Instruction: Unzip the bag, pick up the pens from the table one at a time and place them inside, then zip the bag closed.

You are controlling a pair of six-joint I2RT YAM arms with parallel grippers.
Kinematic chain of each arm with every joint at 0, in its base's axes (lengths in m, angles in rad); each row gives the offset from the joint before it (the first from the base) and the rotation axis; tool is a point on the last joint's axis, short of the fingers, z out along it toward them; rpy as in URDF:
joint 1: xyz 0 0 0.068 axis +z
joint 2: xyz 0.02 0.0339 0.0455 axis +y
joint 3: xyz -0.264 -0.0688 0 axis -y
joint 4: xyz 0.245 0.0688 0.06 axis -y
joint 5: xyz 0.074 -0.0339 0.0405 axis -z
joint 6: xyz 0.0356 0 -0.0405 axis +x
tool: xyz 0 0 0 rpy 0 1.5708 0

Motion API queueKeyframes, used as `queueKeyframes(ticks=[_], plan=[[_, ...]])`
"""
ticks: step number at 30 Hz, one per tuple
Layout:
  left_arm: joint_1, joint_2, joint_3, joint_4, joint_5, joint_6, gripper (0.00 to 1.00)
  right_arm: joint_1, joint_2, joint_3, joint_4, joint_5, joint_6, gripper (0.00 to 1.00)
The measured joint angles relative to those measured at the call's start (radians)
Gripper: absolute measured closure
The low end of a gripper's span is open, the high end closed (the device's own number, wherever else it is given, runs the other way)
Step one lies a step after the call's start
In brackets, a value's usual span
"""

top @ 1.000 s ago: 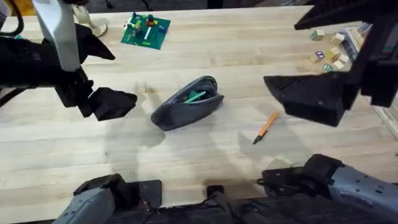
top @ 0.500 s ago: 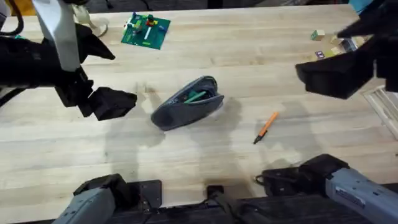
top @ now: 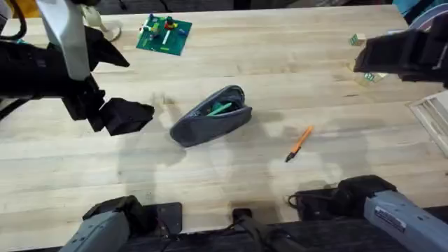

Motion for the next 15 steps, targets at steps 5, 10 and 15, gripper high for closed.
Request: queueKeyframes(ticks=[5, 10, 15], plan=[[0.0, 0.0, 0.0, 0.0, 0.0, 0.0, 0.008, 0.0, 0.0, 0.0, -0.001, 0.0, 0.096, 0.003], [0.0, 0.0, 0.0, 0.0, 0.0, 0.0, 0.008, 0.0, 0.003, 0.0, -0.005, 0.0, 0.126, 0.003], [0.0, 0.0, 0.0, 0.0, 0.0, 0.0, 0.008, 0.0, 0.033, 0.001, -0.017, 0.019, 0.136, 0.003]])
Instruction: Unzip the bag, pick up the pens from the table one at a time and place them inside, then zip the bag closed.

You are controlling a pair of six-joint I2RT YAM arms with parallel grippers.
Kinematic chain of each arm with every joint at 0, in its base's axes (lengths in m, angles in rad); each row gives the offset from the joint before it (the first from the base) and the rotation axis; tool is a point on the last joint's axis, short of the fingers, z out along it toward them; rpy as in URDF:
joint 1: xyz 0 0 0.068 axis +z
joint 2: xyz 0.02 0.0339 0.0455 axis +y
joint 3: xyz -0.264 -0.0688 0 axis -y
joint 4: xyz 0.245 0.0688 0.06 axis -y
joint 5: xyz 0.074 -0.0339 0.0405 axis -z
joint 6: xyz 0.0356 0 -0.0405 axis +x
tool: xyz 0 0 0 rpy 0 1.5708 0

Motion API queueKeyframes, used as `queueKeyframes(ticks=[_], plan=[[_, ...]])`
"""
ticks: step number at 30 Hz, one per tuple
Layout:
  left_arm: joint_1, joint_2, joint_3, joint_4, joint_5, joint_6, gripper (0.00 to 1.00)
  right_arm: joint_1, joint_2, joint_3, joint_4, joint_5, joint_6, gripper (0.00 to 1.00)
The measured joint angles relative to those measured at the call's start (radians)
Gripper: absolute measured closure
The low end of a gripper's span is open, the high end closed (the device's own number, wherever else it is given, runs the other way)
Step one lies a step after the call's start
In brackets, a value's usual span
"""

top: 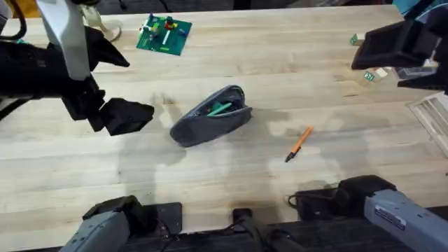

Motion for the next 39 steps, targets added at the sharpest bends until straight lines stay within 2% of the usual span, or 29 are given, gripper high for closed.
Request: queueKeyframes(ticks=[4, 17, 23, 29, 39], plan=[[0.0, 0.0, 0.0, 0.0, 0.0, 0.0, 0.008, 0.0, 0.009, -0.052, 0.021, 0.027, 0.004, 0.003], [0.0, 0.0, 0.0, 0.0, 0.0, 0.0, 0.008, 0.0, -0.002, -0.486, 0.249, 0.052, 0.103, 0.003], [0.0, 0.0, 0.0, 0.0, 0.0, 0.0, 0.008, 0.0, -0.002, -0.63, 0.351, 0.032, 0.149, 0.005], [0.0, 0.0, 0.0, 0.0, 0.0, 0.0, 0.007, 0.0, 0.025, -0.693, 0.412, 0.027, 0.169, 0.005], [0.0, 0.0, 0.0, 0.0, 0.0, 0.0, 0.007, 0.0, 0.236, -0.696, 0.461, 0.025, 0.179, 0.004]])
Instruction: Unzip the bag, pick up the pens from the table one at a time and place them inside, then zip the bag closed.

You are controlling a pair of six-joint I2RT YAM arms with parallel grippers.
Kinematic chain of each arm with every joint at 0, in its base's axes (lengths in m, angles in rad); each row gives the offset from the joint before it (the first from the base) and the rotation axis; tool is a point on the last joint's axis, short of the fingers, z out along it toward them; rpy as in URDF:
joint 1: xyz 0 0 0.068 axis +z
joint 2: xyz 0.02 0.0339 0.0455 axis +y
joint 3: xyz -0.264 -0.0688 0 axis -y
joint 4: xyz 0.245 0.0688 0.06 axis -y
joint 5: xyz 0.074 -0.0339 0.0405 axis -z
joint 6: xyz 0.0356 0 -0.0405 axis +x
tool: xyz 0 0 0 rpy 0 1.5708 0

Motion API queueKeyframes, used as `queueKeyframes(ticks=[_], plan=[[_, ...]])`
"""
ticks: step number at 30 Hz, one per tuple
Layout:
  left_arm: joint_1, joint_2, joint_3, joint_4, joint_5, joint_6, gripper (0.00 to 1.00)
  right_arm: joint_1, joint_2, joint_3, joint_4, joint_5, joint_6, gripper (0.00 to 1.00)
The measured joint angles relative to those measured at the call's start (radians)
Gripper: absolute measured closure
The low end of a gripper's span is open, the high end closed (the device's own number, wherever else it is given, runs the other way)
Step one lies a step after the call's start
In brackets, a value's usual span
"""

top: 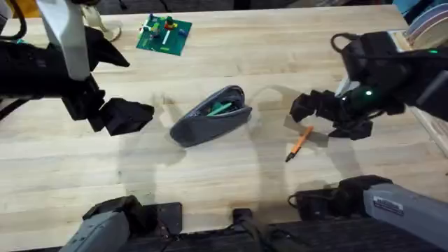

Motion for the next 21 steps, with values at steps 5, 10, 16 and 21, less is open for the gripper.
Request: queueKeyframes(ticks=[5, 10, 16, 21], plan=[[0.0, 0.0, 0.0, 0.0, 0.0, 0.0, 0.007, 0.0, 0.088, -0.001, 0.019, 0.0, 0.0, 0.005], [0.0, 0.0, 0.0, 0.0, 0.0, 0.0, 0.008, 0.0, 0.123, -0.001, 0.029, 0.0, 0.009, 0.044], [0.0, 0.0, 0.0, 0.0, 0.0, 0.0, 0.008, 0.001, 0.175, -0.001, 0.041, 0.0, 0.027, 0.046], [0.0, 0.0, 0.0, 0.0, 0.0, 0.0, 0.008, 0.054, 0.22, 0.006, 0.047, -0.019, 0.071, 0.516]])
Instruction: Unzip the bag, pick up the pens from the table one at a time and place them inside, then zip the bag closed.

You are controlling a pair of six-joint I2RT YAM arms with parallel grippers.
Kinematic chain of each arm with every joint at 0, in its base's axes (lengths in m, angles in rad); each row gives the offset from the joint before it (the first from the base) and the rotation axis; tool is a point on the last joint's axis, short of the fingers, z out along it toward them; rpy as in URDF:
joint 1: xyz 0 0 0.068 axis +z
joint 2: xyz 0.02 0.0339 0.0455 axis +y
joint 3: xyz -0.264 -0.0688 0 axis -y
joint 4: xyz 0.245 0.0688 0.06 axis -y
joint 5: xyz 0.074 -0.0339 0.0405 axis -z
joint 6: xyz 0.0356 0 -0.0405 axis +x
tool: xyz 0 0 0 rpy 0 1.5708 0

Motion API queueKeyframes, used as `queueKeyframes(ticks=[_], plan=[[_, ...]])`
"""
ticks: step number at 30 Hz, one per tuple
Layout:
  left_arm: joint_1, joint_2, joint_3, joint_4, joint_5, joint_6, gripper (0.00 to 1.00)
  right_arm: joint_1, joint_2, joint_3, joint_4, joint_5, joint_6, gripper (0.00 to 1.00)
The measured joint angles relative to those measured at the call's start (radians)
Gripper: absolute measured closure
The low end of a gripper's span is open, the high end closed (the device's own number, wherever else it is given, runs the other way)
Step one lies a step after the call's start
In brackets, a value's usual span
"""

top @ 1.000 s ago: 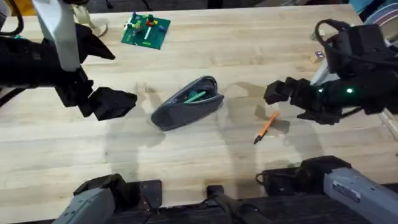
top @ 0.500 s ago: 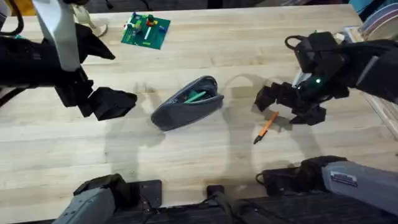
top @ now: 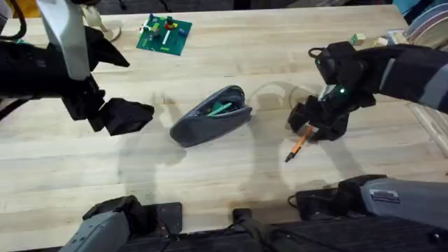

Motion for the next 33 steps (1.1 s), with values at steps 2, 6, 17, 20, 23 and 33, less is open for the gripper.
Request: queueKeyframes(ticks=[2, 6, 17, 20, 23, 33], plan=[[0.0, 0.0, 0.0, 0.0, 0.0, 0.0, 0.008, 0.0, 0.0, 0.0, -0.001, -0.003, 0.005, 0.69], [0.0, 0.0, 0.0, 0.0, 0.0, 0.0, 0.008, 0.0, 0.001, 0.003, 0.0, -0.013, 0.011, 0.956], [0.0, 0.0, 0.0, 0.0, 0.0, 0.0, 0.006, 0.0, 0.0, 0.01, -0.005, -0.014, 0.005, 0.967], [0.0, 0.0, 0.0, 0.0, 0.0, 0.0, 0.008, 0.0, -0.03, 0.091, -0.005, -0.014, -0.051, 0.969], [0.0, 0.0, 0.0, 0.0, 0.0, 0.0, 0.007, 0.001, -0.074, 0.178, -0.002, -0.014, -0.102, 0.97], [0.0, 0.0, 0.0, 0.0, 0.0, 0.0, 0.007, 0.001, -0.16, 0.339, 0.082, -0.021, -0.287, 0.97]])
